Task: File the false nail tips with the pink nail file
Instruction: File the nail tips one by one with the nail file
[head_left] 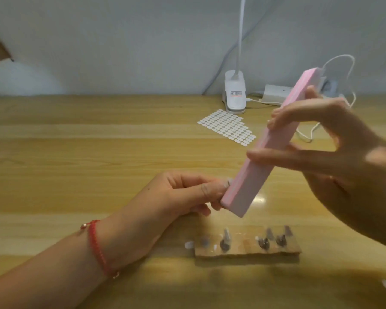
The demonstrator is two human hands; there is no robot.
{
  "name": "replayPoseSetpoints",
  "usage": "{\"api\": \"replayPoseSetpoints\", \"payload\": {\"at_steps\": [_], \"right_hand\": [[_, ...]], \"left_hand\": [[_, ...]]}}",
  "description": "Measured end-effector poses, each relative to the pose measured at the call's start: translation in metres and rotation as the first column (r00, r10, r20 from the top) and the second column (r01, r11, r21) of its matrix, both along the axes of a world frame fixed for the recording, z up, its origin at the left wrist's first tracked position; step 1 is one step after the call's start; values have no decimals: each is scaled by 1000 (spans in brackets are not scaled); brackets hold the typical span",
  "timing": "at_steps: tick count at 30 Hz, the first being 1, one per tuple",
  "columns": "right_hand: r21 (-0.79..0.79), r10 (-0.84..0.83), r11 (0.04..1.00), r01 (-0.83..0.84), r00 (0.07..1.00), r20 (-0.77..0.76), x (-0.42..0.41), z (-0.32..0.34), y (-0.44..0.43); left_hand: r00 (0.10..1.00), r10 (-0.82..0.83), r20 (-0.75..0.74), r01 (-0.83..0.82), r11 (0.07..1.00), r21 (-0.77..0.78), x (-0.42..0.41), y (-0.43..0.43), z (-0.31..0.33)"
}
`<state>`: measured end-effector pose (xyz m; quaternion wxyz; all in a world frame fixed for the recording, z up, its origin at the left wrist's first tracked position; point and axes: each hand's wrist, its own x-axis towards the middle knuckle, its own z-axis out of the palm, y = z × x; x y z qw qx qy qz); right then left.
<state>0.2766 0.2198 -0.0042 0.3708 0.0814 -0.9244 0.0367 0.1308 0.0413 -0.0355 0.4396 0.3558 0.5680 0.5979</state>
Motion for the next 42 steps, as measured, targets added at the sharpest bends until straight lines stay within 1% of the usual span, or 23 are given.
{"api": "replayPoseSetpoints", "payload": {"at_steps": [1,3,4,5,6,8,9,10,13,14,17,19,20,22,23,26,27,29,32,36,38,40,42], "right_hand": [[-11,30,1000,-29,1000,7,0,-8,-5],[-23,184,983,-182,980,72,1,-25,-29],[-74,241,969,-235,968,77,2,-28,-33],[-207,256,949,-238,964,66,2,-26,-26],[-281,235,937,-209,970,60,2,-21,-13],[-209,12,978,-4,999,34,-3,-6,-2],[-124,-6,992,8,1000,14,-2,-5,-2],[-92,7,996,-4,1000,25,-2,-9,-11],[-32,197,980,-195,976,93,4,-22,-31],[-23,192,981,-191,978,85,4,-21,-26],[-121,15,993,-17,1000,-18,-1,-9,-3],[-276,96,957,-94,995,-6,-5,-18,-15],[-300,144,944,-138,990,-2,-7,-31,-25],[-212,243,946,-246,969,-41,-8,-42,-35],[-230,261,937,-263,965,-41,-6,-37,-29],[-174,56,982,-67,996,-67,-4,-15,-5],[-172,40,984,-53,996,-75,-4,-14,-4],[-239,112,964,-117,993,-35,-9,-28,-22],[-210,206,955,-208,978,-32,-7,-41,-30],[-229,40,973,-33,999,25,-6,-13,-10],[-369,171,922,-113,977,127,-3,-16,-26],[-328,275,920,-214,949,153,1,-25,-39],[-368,238,913,-179,964,120,2,-19,-24]], "left_hand": [[1000,1,-2,-1,1000,-2,0,0,0],[1000,6,-13,-6,1000,1,-1,0,-1],[1000,-1,-12,1,1000,1,-1,0,-1],[1000,-12,-2,12,1000,-5,-1,0,-1],[1000,-19,10,19,1000,-12,-1,0,-1],[1000,-15,8,15,1000,-20,0,0,0],[1000,-14,12,14,1000,-24,0,0,0],[1000,-14,26,15,1000,-28,0,0,1],[999,0,39,1,1000,-19,1,0,2],[999,8,44,-7,1000,-22,0,0,1],[996,4,91,-2,1000,-29,0,2,1],[997,-27,77,28,1000,-11,-1,2,3],[998,-37,58,37,999,-5,-2,2,3],[998,-47,32,47,999,-1,-3,2,3],[998,-48,31,48,999,-3,-3,2,2],[996,0,85,2,1000,-28,-3,3,-1],[996,7,91,-4,1000,-31,-3,4,-2],[998,-8,68,10,1000,-28,-3,3,0],[996,-1,87,3,1000,-25,-2,2,2],[991,54,122,-47,997,-58,-1,3,0],[993,31,117,-26,999,-43,-1,4,1],[995,13,100,-10,999,-31,-1,3,2],[996,19,88,-15,999,-52,-1,3,1]]}}
